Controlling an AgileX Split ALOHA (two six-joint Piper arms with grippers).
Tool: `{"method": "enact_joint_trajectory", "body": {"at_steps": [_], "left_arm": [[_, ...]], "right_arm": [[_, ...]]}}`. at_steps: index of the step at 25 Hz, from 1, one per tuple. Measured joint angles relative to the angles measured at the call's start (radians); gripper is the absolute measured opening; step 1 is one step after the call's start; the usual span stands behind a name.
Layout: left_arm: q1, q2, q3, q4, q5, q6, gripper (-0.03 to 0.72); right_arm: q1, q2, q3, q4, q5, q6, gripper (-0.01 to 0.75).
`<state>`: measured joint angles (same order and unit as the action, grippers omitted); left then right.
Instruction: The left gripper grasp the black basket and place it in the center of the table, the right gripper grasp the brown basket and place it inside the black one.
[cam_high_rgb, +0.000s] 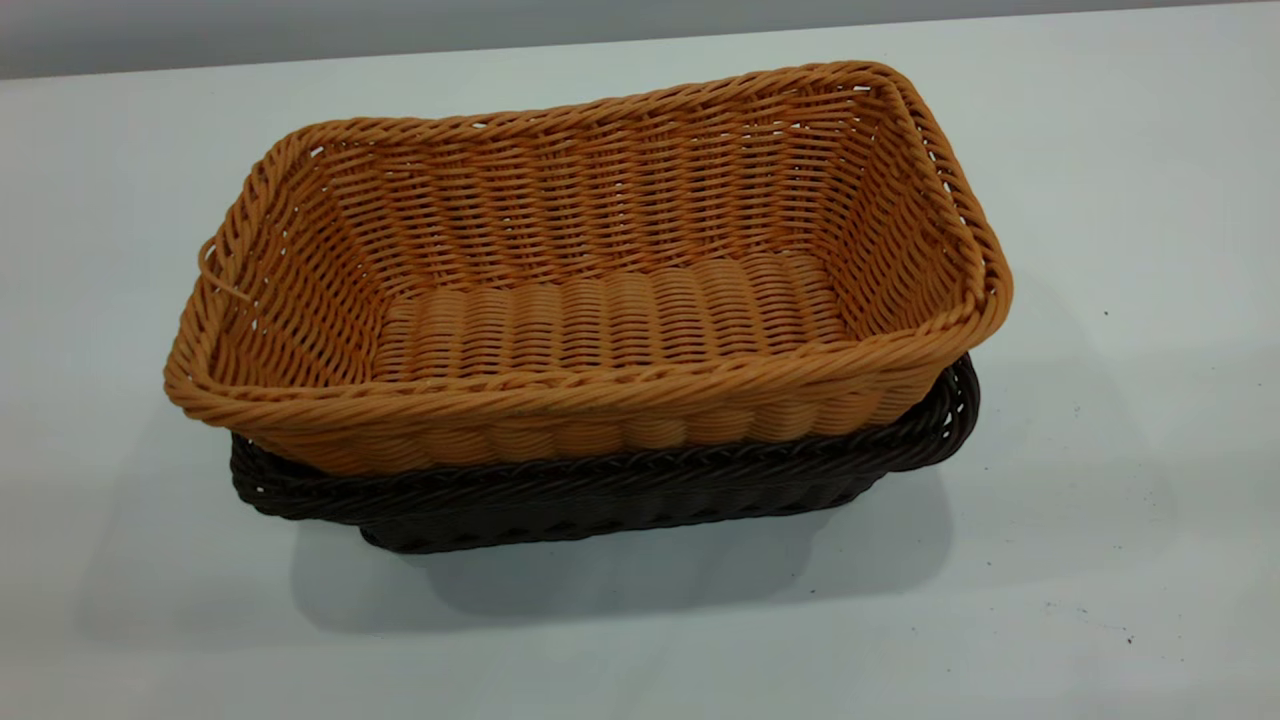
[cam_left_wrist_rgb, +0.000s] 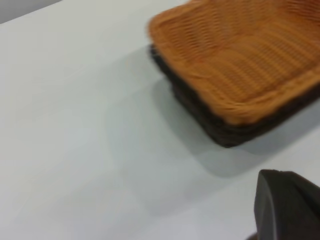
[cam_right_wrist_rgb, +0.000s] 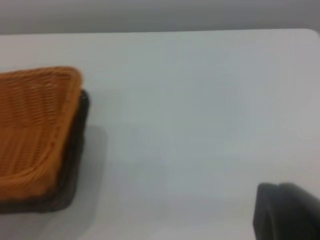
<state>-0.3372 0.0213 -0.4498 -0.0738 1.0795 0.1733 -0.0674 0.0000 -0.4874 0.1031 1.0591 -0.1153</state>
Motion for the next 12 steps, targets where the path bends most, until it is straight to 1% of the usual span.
{"method": "enact_joint_trajectory", "body": {"at_steps": [2, 5, 8, 12], "left_arm": [[0.075, 0.000, 0.000, 0.000, 0.000, 0.000, -0.001], [0.183, 0.000, 0.000, 0.000, 0.000, 0.000, -0.001], [0.258, 0.000, 0.000, 0.000, 0.000, 0.000, -0.001], [0.325, -0.002, 0.000, 0.000, 0.000, 0.000, -0.001]], "right_arm": [[-0.038, 0.000, 0.000, 0.000, 0.000, 0.000, 0.005], [-0.053, 0.000, 0.000, 0.000, 0.000, 0.000, 0.005], [-0.053, 0.000, 0.000, 0.000, 0.000, 0.000, 0.005], [-0.053, 0.000, 0.000, 0.000, 0.000, 0.000, 0.005]]}}
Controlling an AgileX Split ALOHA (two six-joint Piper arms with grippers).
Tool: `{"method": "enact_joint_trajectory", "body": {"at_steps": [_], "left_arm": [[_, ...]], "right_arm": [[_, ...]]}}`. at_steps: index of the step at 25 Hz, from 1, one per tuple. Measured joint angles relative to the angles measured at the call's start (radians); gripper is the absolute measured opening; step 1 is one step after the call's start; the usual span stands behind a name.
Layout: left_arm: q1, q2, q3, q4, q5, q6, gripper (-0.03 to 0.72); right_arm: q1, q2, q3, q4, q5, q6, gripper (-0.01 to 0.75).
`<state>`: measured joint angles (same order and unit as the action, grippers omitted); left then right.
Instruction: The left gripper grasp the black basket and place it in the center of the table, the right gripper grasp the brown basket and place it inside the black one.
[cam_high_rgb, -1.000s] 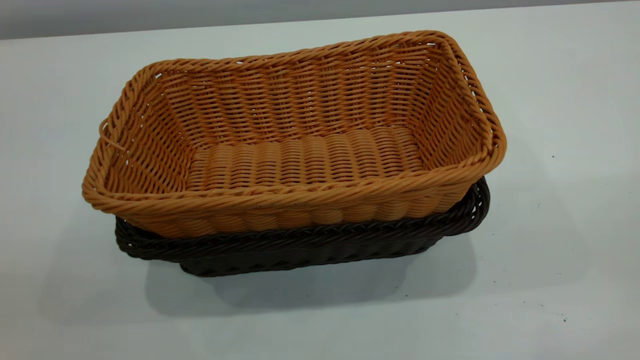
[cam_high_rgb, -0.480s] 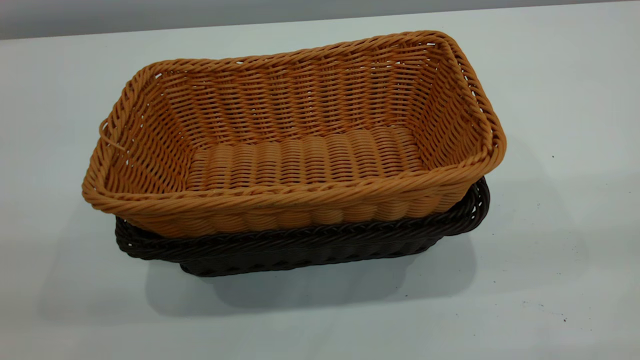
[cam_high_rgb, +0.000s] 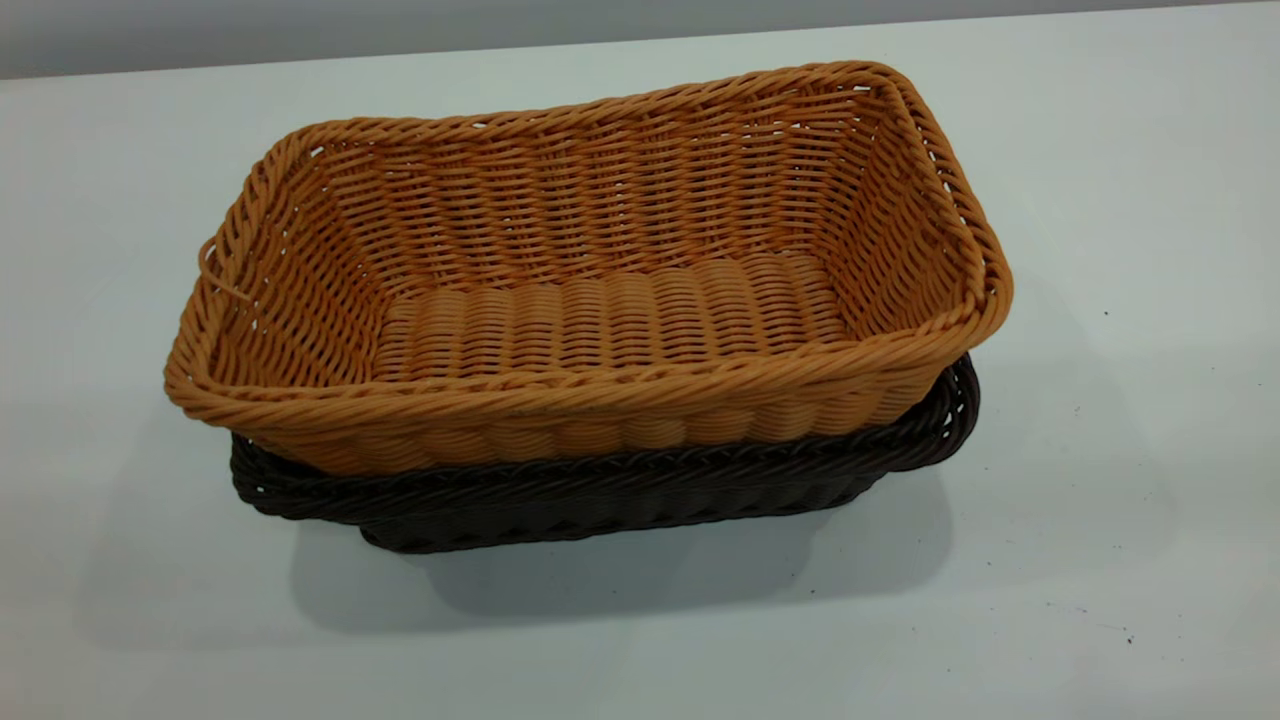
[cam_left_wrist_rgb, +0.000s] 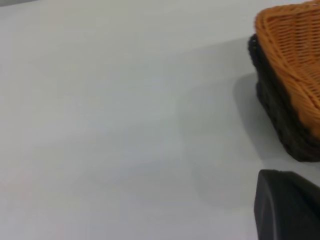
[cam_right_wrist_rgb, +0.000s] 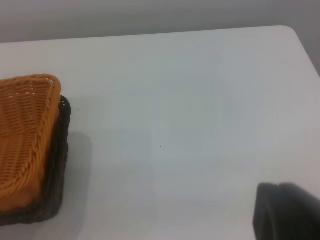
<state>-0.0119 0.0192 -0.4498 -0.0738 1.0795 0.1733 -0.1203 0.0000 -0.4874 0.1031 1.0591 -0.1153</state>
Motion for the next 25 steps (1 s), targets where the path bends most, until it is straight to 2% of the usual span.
{"method": "enact_joint_trajectory", "body": {"at_steps": [7, 25], "left_arm": [[0.091, -0.020, -0.002, 0.001, 0.002, -0.001, -0.001], [0.092, -0.019, -0.002, 0.001, 0.002, -0.001, -0.001]], "right_arm": [[0.002, 0.000, 0.000, 0.000, 0.000, 0.000, 0.005], [0.002, 0.000, 0.000, 0.000, 0.000, 0.000, 0.005]]}}
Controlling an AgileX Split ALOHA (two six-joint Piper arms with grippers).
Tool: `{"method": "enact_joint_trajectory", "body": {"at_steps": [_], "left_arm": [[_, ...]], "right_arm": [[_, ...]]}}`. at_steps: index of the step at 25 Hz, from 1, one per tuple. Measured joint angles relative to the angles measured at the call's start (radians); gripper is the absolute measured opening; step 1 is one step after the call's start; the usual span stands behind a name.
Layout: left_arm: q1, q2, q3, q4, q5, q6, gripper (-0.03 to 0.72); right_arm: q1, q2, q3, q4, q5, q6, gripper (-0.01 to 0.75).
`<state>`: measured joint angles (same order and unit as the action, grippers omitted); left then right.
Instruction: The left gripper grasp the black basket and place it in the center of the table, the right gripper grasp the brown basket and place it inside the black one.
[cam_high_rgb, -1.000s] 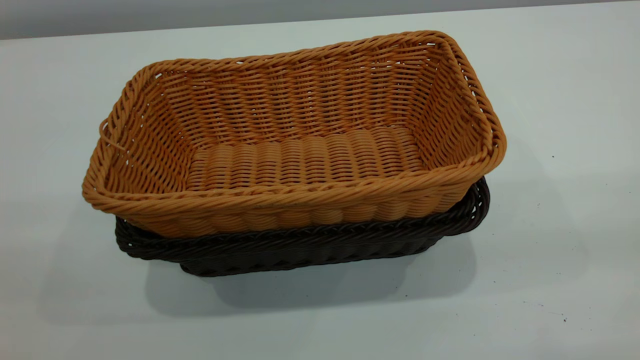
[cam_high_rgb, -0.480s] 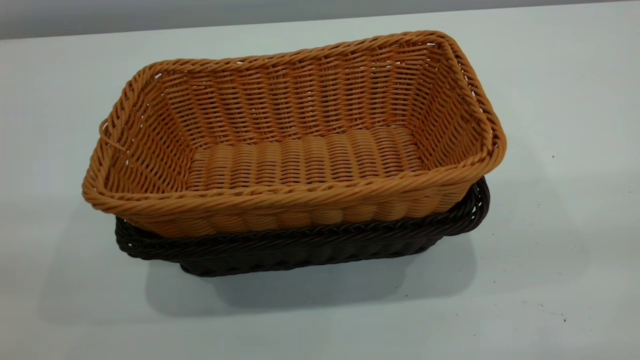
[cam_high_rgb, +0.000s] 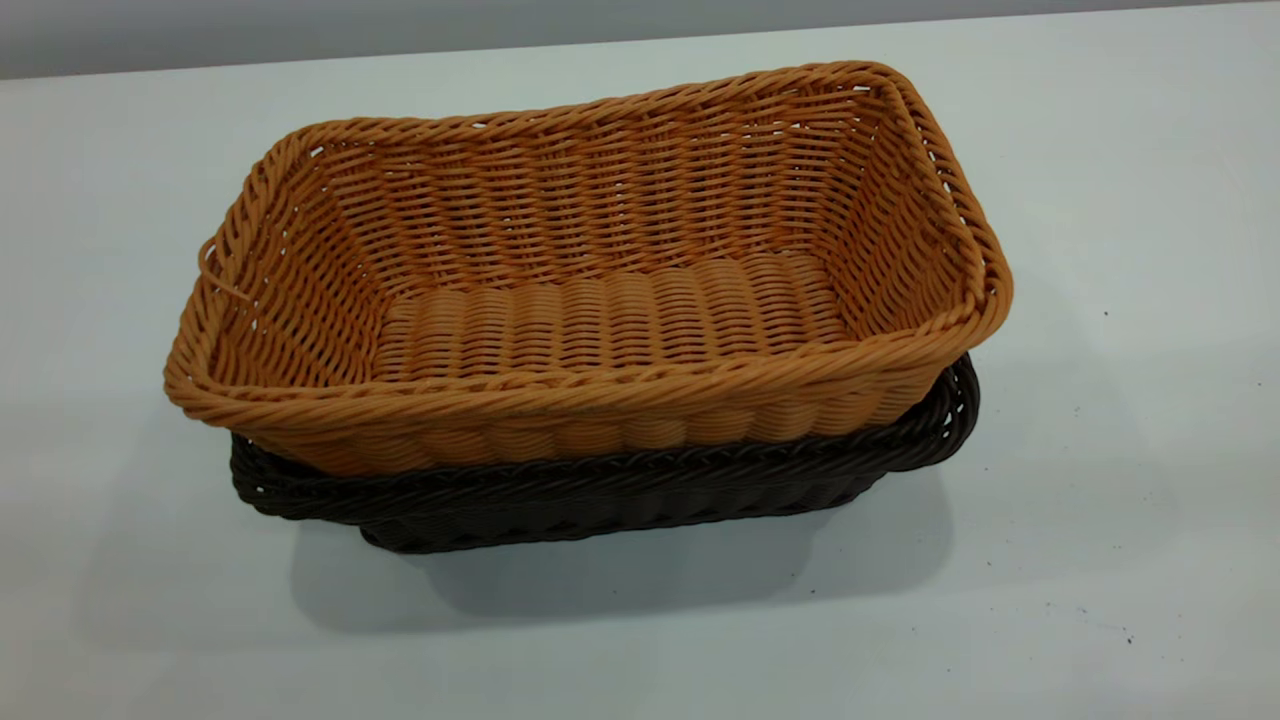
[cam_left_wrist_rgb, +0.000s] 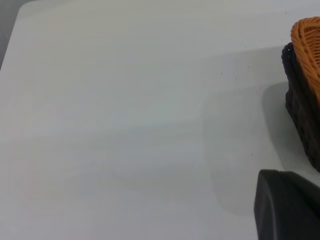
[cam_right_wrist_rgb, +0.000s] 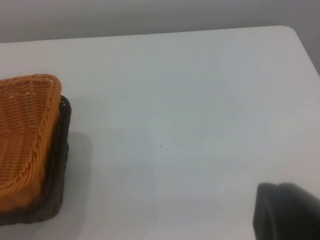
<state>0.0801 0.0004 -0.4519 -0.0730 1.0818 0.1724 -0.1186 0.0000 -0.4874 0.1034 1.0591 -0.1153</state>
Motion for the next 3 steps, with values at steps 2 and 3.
{"method": "enact_joint_trajectory", "body": {"at_steps": [2, 3], "left_arm": [[0.000, 0.000, 0.000, 0.000, 0.000, 0.000, -0.001], [0.000, 0.000, 0.000, 0.000, 0.000, 0.000, -0.001]], "right_arm": [[0.000, 0.000, 0.000, 0.000, 0.000, 0.000, 0.005], [0.000, 0.000, 0.000, 0.000, 0.000, 0.000, 0.005]]}}
